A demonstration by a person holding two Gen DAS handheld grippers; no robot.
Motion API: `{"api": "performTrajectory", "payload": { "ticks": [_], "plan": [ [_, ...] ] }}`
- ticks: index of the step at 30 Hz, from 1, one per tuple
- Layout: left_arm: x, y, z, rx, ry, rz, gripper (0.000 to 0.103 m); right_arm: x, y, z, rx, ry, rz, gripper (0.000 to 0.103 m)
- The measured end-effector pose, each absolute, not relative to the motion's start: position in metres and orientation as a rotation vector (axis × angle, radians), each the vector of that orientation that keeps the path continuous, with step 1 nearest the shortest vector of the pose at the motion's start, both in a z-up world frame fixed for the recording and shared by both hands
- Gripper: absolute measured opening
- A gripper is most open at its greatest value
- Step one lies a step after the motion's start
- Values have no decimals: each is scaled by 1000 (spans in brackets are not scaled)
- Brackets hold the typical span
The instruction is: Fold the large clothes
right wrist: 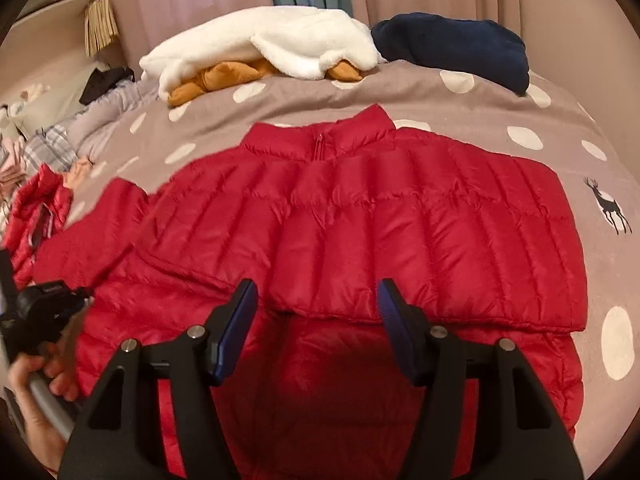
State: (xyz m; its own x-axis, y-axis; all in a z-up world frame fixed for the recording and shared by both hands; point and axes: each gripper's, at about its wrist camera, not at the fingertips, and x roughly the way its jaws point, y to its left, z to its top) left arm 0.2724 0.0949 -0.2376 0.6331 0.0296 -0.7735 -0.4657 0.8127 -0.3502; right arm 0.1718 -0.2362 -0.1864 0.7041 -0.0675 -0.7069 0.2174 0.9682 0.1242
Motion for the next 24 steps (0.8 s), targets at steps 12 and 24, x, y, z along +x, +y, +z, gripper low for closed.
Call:
{"api": "performTrajectory", "payload": {
  "ticks": [12, 24],
  "plan": [
    [271, 93, -238, -463, 889, 188, 16, 196, -232, -189, 160, 796, -275, 8],
    [280, 96, -239, -412, 912, 133, 16, 252, -188, -171, 246, 770, -277, 8]
  ]
}}
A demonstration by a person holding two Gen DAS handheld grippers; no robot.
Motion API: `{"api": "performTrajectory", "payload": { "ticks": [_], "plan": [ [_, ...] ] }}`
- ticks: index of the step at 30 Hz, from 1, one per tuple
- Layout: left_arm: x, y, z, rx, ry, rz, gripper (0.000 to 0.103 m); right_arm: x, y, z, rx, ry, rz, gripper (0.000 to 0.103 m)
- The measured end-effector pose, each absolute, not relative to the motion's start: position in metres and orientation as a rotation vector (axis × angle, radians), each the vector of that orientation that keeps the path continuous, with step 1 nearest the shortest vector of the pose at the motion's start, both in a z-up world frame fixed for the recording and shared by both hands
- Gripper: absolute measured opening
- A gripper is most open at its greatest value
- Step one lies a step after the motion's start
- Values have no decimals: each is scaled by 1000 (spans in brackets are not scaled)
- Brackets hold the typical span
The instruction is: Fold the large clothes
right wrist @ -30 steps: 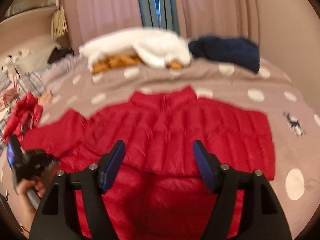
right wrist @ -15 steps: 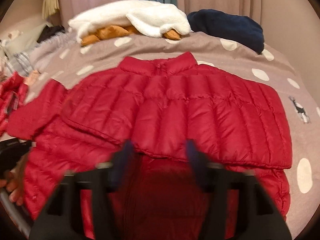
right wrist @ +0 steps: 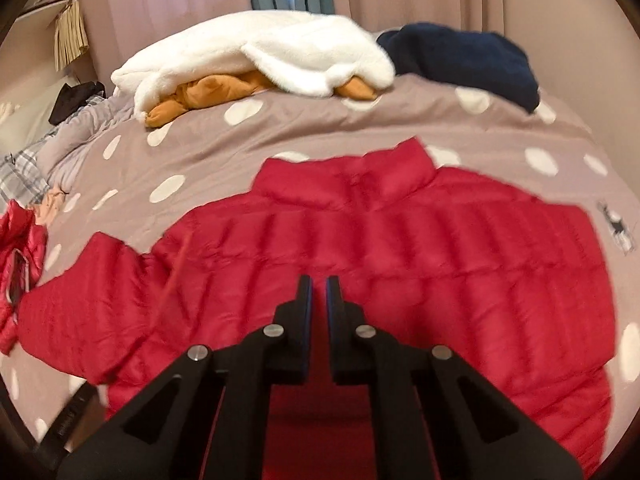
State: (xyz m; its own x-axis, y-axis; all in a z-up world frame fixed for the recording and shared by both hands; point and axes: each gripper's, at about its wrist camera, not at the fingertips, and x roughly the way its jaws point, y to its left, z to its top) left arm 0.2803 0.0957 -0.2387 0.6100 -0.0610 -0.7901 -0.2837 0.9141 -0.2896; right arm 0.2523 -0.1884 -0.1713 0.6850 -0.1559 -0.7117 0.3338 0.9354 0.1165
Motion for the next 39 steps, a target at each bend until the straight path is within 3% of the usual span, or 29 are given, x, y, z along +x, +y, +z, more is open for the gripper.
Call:
{"api": "performTrajectory", "payload": {
  "ticks": [3, 4, 5, 6, 7, 8, 15, 16, 17, 18, 19, 25, 28, 31, 33, 36, 37, 38, 39],
  "plan": [
    [280, 99, -239, -429, 912, 124, 16, 246, -174, -172, 203, 793, -286, 13],
    [280, 99, -240, -432, 912, 121, 16, 243, -170, -172, 191, 803, -282, 25],
    [280, 99, -240, -435, 911, 121, 16, 240, -168, -170, 190, 806, -272, 46],
    [279, 99, -240, -436, 909, 120, 16, 237, -166, -169, 198, 806, -255, 58],
    [279, 99, -240, -438, 908, 119, 16, 233, -165, -167, 213, 797, -239, 78],
    [278, 100, -240, -440, 909, 118, 16, 231, -164, -167, 223, 788, -232, 87],
    [277, 104, -241, -454, 914, 106, 16, 261, -151, -199, 177, 878, -228, 84],
    [277, 104, -241, -454, 915, 106, 16, 266, -149, -205, 144, 876, -260, 63],
    [278, 104, -241, -453, 916, 107, 16, 271, -148, -207, 110, 868, -295, 33],
    [279, 104, -240, -448, 918, 108, 16, 274, -149, -206, 97, 861, -314, 21],
    [279, 103, -240, -442, 918, 110, 16, 277, -151, -203, 107, 851, -324, 15],
    [281, 97, -239, -397, 916, 128, 16, 289, -146, -192, 150, 829, -292, 16],
    [282, 98, -240, -413, 916, 122, 16, 287, -140, -203, 156, 877, -283, 25],
    [282, 101, -240, -433, 919, 117, 16, 276, -136, -199, 172, 871, -234, 45],
    [281, 103, -240, -448, 916, 114, 16, 266, -136, -189, 202, 859, -205, 49],
    [281, 107, -241, -489, 913, 111, 16, 255, -132, -180, 178, 812, -178, 46],
    [280, 109, -241, -505, 911, 107, 16, 255, -129, -182, 127, 823, -191, 42],
    [281, 112, -242, -525, 913, 101, 16, 257, -127, -187, 82, 855, -208, 28],
    [282, 115, -241, -550, 919, 96, 16, 257, -129, -191, 70, 883, -216, 22]
  ]
}}
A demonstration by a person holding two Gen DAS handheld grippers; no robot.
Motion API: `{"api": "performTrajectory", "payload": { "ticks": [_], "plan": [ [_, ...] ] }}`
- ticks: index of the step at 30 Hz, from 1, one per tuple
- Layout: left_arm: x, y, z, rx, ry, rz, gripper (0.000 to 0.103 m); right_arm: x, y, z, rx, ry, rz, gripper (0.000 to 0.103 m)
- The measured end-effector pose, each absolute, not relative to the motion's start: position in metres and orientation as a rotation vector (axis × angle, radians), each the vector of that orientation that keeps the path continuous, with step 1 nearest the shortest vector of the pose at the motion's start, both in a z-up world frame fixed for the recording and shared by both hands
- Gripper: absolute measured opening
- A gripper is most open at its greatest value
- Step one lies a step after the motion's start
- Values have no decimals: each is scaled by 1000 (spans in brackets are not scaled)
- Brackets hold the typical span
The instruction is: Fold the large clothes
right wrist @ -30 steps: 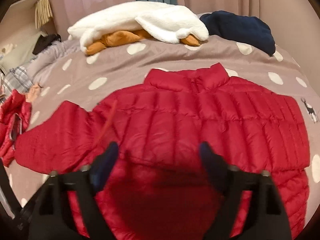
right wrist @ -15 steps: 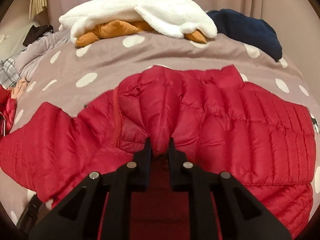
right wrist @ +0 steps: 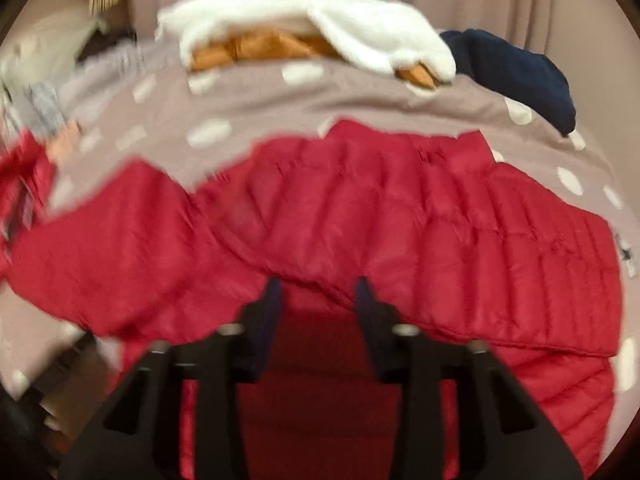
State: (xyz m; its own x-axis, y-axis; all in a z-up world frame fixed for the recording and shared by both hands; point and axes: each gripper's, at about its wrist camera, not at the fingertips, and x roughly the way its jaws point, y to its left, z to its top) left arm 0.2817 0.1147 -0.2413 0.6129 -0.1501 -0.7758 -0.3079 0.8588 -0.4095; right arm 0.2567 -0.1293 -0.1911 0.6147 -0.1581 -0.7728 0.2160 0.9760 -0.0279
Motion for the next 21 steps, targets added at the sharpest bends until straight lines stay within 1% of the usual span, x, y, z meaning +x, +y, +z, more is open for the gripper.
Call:
{"api": "performTrajectory", "payload": {
  "ticks": [2, 4, 5, 7, 9, 10, 11, 12, 13, 15, 16, 18, 19, 21],
  "plan": [
    [283, 125, -242, -630, 932, 87, 16, 243, -138, -191, 102, 885, -185, 23],
    [283, 136, -244, -719, 917, 77, 18, 225, -145, -183, 86, 856, -195, 29],
    [282, 143, -246, -777, 899, 73, 21, 215, -148, -179, 65, 844, -211, 34],
    [282, 154, -250, -857, 865, 49, 28, 193, -158, -169, 33, 818, -241, 38],
    [283, 162, -252, -930, 835, 22, 44, 165, -174, -158, 25, 781, -267, 44],
    [285, 165, -252, -959, 827, 8, 48, 156, -181, -155, 27, 768, -285, 52],
    [286, 166, -252, -981, 816, -10, 56, 142, -190, -152, 31, 749, -317, 59],
    [288, 165, -250, -986, 805, -18, 59, 130, -201, -150, 39, 728, -360, 62],
    [290, 162, -248, -966, 800, -8, 60, 123, -209, -148, 40, 714, -393, 64],
    [293, 148, -242, -853, 781, 36, 59, 108, -228, -148, 35, 698, -487, 64],
    [294, 139, -240, -772, 779, 62, 56, 105, -236, -148, 42, 694, -521, 64],
    [299, 121, -238, -592, 811, 164, 32, 95, -257, -149, 65, 671, -584, 64],
    [301, 112, -233, -524, 821, 209, 29, 91, -266, -151, 71, 668, -602, 63],
    [298, 102, -224, -455, 797, 224, 17, 85, -286, -155, 105, 675, -653, 63]
  ]
}}
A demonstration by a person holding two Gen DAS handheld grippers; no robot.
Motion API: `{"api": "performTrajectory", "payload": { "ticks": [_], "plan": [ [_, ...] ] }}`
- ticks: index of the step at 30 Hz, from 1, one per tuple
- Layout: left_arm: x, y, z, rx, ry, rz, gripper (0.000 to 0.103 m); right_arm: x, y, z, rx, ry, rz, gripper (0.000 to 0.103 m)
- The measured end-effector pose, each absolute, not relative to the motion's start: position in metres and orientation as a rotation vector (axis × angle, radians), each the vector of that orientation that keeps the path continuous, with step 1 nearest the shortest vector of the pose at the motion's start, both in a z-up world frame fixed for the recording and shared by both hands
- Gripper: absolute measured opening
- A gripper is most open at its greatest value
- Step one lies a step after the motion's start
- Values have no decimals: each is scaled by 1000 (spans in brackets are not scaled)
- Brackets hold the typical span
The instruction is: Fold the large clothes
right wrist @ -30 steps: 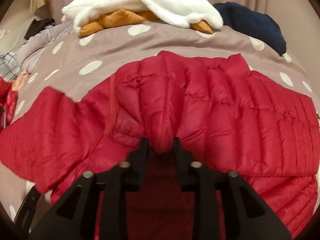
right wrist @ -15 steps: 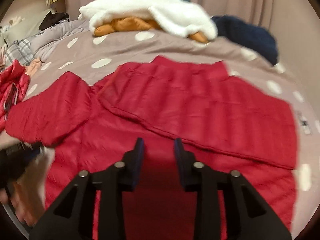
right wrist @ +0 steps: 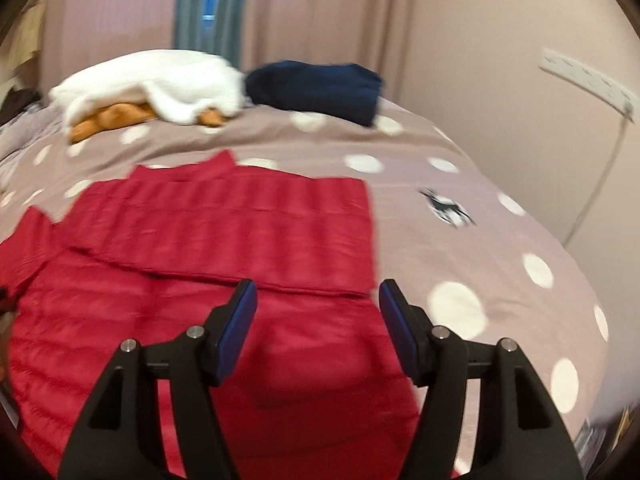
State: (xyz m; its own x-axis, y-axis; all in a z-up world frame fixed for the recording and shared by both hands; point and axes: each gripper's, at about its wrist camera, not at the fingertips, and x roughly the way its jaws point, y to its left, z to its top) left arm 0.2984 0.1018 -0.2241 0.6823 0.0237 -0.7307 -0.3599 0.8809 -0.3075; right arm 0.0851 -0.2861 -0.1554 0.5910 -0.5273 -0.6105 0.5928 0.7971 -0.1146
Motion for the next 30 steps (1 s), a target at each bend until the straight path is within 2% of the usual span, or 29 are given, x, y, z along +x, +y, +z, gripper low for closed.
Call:
{"api": "performTrajectory", "payload": {
  "ticks": [7, 13, 17, 18, 20, 22, 23, 24, 25, 26, 27, 30],
  "plan": [
    [275, 38, -167, -137, 587, 254, 16, 64, -333, -159, 246, 641, -761, 62],
    [229, -69, -136, 30, 474, -78, 16, 47, -363, -157, 393, 599, -800, 63],
    [198, -152, -167, 218, 555, -265, 16, 40, -366, -154, 417, 582, -785, 63],
    [194, -171, -181, 295, 588, -282, 18, 39, -367, -154, 413, 582, -794, 63],
    [194, -195, -208, 427, 701, -285, 20, 34, -372, -155, 426, 581, -806, 63],
    [196, -195, -216, 448, 734, -280, 21, 31, -377, -156, 456, 580, -801, 63],
    [195, -192, -213, 434, 727, -281, 26, 29, -379, -156, 465, 580, -803, 63],
    [195, -186, -209, 403, 726, -278, 40, 28, -380, -156, 468, 578, -808, 63],
    [195, -179, -205, 363, 726, -275, 49, 27, -381, -156, 466, 577, -814, 63],
    [198, -171, -201, 314, 730, -270, 67, 27, -381, -155, 461, 576, -818, 63],
    [199, -163, -198, 263, 736, -256, 73, 26, -381, -155, 457, 576, -823, 63],
    [201, -141, -193, 172, 757, -197, 73, 24, -381, -154, 461, 578, -829, 64]
  ]
}}
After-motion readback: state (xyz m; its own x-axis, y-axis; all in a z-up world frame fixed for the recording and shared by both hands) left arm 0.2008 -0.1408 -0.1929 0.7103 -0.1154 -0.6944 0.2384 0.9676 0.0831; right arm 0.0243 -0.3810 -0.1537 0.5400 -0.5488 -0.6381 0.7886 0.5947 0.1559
